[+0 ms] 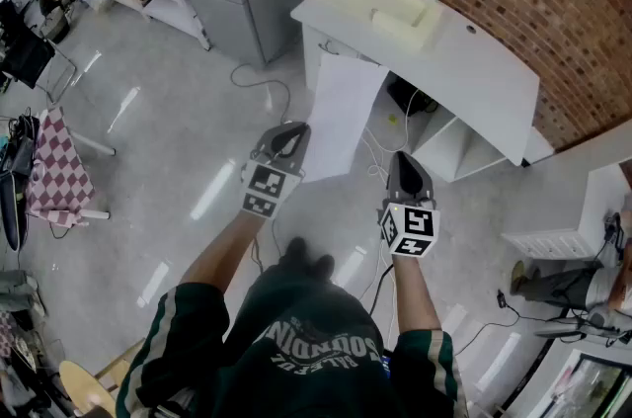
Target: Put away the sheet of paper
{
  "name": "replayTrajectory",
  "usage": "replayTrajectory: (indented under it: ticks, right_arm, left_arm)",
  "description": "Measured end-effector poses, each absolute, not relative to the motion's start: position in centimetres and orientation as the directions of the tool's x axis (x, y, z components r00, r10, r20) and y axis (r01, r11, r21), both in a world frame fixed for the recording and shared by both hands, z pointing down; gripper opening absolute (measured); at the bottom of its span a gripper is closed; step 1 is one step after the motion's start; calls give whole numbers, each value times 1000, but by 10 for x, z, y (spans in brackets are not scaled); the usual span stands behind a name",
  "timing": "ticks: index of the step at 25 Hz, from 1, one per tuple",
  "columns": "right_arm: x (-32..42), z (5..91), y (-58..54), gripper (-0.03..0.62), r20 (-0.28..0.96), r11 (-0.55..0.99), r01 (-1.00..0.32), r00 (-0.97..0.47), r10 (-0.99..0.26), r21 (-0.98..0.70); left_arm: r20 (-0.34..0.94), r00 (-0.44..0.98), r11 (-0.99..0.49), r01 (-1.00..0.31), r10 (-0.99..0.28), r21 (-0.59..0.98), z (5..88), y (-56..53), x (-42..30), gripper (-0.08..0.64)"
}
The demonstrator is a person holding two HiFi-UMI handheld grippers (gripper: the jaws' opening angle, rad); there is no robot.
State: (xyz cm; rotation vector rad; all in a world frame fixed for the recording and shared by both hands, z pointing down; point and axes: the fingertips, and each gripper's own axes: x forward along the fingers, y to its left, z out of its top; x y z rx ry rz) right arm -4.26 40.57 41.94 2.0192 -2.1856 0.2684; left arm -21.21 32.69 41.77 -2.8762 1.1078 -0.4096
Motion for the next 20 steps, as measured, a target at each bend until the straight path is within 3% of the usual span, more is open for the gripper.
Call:
replayTrajectory:
  ticks: [20]
  right_arm:
    - [-76,409,458,0,204,112,-993,-117,-972,-35]
  left_arm:
    - [215,690,-718,-690,-691,-91,415,380,-243,15]
